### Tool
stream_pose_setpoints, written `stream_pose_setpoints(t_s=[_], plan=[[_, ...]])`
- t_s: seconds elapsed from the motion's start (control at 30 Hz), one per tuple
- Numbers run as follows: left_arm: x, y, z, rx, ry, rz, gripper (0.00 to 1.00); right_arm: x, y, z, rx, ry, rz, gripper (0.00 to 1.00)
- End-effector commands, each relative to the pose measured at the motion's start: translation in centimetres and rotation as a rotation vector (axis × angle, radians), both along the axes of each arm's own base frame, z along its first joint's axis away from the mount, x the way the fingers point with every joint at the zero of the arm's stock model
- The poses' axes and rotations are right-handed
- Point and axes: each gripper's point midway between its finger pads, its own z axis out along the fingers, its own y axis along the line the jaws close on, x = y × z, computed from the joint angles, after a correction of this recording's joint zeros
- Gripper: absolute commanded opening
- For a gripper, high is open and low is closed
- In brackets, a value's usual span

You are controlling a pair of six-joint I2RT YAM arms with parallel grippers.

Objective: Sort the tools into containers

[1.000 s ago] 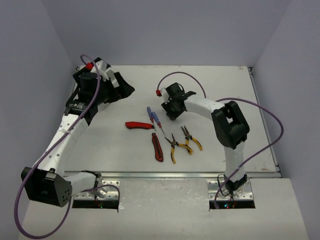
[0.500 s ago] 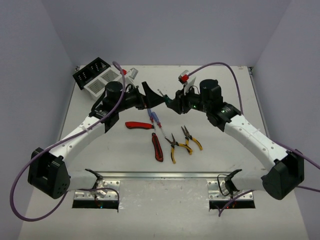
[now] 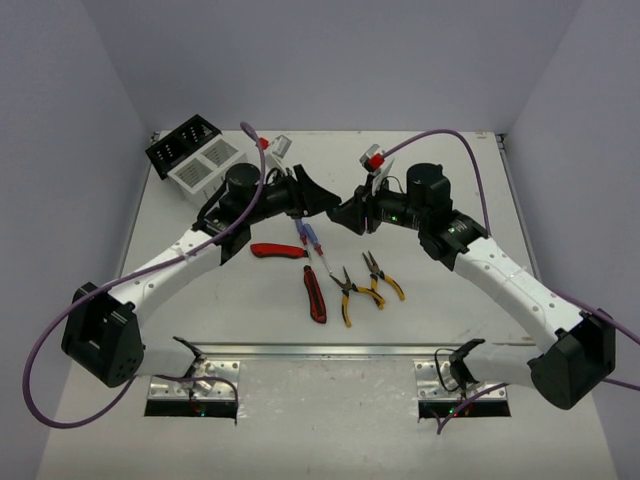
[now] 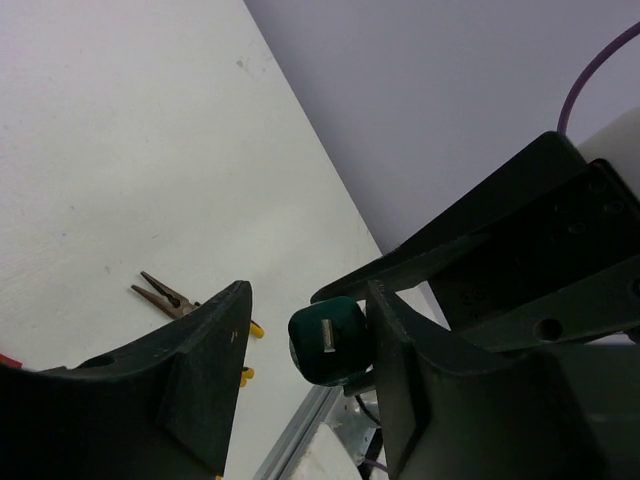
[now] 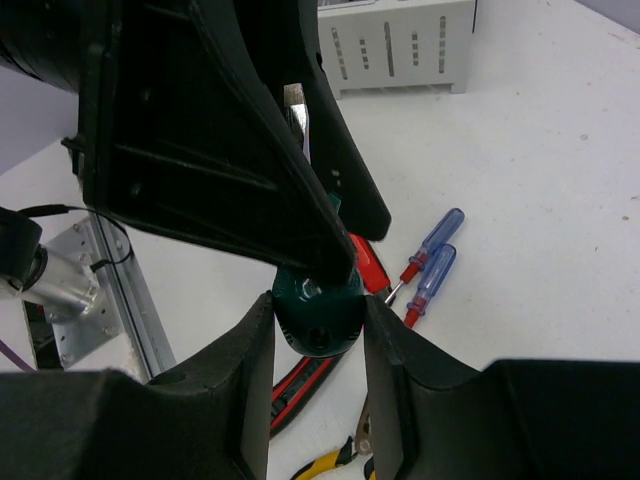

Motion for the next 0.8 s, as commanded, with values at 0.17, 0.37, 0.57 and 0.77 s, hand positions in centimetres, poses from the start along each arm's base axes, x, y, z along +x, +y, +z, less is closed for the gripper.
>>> stream_pose_setpoints(t_s=[0.17, 0.37, 0.57, 0.77], plan=[[-0.1, -1.8, 3.3, -0.033, -0.07, -0.038, 0.0, 0.7, 0.6, 3.8, 0.07, -0.103, 0.004, 0.0], [3.8, 1.4, 2.2, 0.14, -0.007, 0.218, 0.0, 1.5, -0.3, 2.2, 0.036, -0.059, -0.073, 0.87], [11.9, 11.0, 2.6, 0.229, 0.076, 0.56, 0.0, 2.8, -5.6, -1.0, -0.123, 0.032, -0.377, 0.99], [20.6, 23.5, 3.1, 0.379, 0.102, 1.111, 0.0, 1.0, -8.9, -3.0, -0.161, 0.038, -0.479, 0.99]])
